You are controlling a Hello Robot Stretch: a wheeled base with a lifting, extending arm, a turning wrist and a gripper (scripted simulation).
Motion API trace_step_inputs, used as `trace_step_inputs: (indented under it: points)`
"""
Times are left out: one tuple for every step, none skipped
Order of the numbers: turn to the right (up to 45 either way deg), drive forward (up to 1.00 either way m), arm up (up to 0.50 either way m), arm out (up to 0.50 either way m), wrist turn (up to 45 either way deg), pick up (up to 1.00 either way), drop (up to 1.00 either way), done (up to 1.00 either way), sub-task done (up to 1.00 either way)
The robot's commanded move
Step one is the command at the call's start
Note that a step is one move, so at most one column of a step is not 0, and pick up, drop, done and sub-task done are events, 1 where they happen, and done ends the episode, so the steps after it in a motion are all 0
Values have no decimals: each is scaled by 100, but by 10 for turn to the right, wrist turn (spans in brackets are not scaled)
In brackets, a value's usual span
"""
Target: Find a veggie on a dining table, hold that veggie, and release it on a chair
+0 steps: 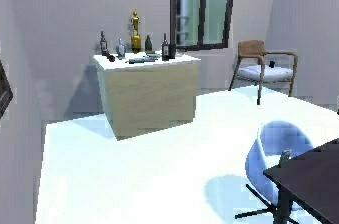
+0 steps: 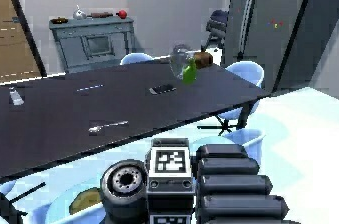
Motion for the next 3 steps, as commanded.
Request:
trace_step_inputs:
  points:
    - [0,0,0,44,0,0,0,0,0]
    - [0,0,0,0,390,0,0,0,0]
    - [0,0,-32,0,0,0,0,0,0]
